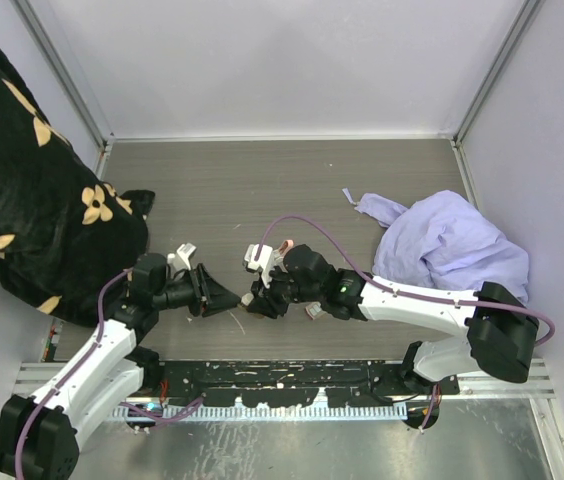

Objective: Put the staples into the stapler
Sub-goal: Open the stapler at the center of the board.

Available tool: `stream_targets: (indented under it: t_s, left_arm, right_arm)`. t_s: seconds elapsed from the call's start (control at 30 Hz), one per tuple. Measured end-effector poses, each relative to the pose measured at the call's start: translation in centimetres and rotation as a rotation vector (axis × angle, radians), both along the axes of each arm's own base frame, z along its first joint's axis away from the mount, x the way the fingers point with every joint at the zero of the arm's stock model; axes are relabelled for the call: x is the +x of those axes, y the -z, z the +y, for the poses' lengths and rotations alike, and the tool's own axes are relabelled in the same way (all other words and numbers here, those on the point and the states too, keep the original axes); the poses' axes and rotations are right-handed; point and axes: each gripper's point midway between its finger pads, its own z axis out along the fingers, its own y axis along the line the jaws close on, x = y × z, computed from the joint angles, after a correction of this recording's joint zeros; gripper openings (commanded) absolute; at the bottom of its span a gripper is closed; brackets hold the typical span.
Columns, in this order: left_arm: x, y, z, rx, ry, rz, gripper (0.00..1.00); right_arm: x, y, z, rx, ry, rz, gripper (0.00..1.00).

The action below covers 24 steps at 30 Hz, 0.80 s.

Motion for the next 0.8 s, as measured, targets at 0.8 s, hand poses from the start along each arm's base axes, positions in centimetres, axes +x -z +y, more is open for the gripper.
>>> stream_targets:
  t_s: [0.8]
  left_arm:
    - [-0.53,-0.34,-0.47,-0.036,0.051,0.021,0.09]
  right_arm:
    - [-0.2,-0.01,0.04,0.002,-0.01,0.005,0.01]
